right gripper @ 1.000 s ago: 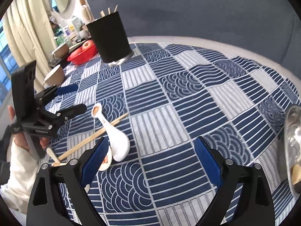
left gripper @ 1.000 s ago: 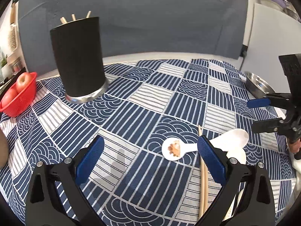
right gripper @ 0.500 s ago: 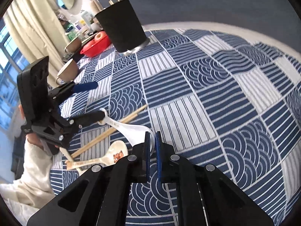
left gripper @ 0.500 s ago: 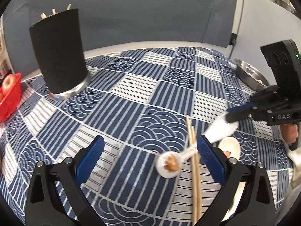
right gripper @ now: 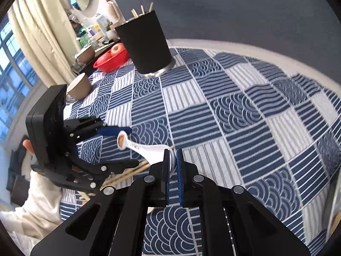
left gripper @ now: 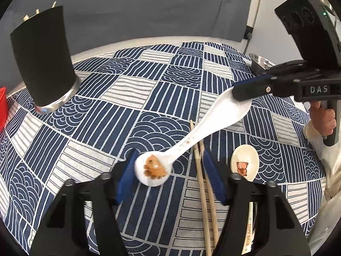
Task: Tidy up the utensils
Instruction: 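Close the left tool on the white spoon bowl, then carry the white spoon with both tools and drop it into the black holder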
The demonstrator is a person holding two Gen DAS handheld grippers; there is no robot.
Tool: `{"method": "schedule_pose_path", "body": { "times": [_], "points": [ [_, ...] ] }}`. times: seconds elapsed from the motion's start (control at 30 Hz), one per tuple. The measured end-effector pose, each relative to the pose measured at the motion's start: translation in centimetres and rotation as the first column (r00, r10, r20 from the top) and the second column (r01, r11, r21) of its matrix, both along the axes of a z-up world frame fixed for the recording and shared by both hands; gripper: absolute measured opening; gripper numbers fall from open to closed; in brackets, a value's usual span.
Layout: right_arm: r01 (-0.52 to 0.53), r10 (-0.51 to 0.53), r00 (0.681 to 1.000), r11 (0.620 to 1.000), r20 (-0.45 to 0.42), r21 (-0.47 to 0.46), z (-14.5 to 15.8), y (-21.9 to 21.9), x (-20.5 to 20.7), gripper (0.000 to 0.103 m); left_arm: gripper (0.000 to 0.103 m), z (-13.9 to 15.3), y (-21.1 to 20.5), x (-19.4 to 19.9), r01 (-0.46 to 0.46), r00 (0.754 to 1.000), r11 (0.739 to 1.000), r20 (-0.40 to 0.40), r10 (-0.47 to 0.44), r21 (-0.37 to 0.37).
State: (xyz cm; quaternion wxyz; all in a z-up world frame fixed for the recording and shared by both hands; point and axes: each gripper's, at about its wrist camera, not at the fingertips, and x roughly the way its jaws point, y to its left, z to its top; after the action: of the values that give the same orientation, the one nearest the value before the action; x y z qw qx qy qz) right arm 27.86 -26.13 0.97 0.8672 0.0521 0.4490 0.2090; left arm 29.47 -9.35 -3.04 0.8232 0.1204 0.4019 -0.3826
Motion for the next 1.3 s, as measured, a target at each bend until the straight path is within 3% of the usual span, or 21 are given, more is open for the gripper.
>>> {"method": "schedule_pose_path", "body": {
  "times": [0.07, 0.27, 0.47, 0.9, 1.3],
  "points": [
    [-0.011, 0.011, 1.0, 1.0, 0.014, -0.012, 0.7, 0.2, 0.0, 0.007, 0.04, -0.3, 0.4, 0.3, -0.013, 1.0, 1.0, -0.022, 0.013, 0.009],
    [-0.051, 0.056, 0.995, 0.997, 0.077, -0.058, 3.3, 1.8, -0.2, 0.007, 0.032, 0.3, 0.2, -0.1, -0.011, 0.999, 0.997, 0.04, 0.008, 0.083],
    [-0.071, 0.079, 0.987, 0.996, 0.139, -0.06, 6.6, 2.8, 0.0, 0.008, 0.032, 2.7, 1.4, 0.4, -0.03, 0.998, 0.999, 0.057, 0.028, 0.033],
    [-0.102, 0.124, 0.959, 0.99, 0.256, -0.099, 12.9, 6.2, 0.6, 0.008, 0.032, 7.8, 4.1, 1.2, -0.069, 0.989, 0.998, 0.13, 0.068, 0.0],
    [-0.091, 0.13, 0.923, 0.988, 0.361, -0.121, 18.6, 8.4, 3.8, 0.009, 0.032, 13.0, 5.9, 6.6, -0.109, 0.978, 0.993, 0.175, 0.116, -0.045]
  ]
}}
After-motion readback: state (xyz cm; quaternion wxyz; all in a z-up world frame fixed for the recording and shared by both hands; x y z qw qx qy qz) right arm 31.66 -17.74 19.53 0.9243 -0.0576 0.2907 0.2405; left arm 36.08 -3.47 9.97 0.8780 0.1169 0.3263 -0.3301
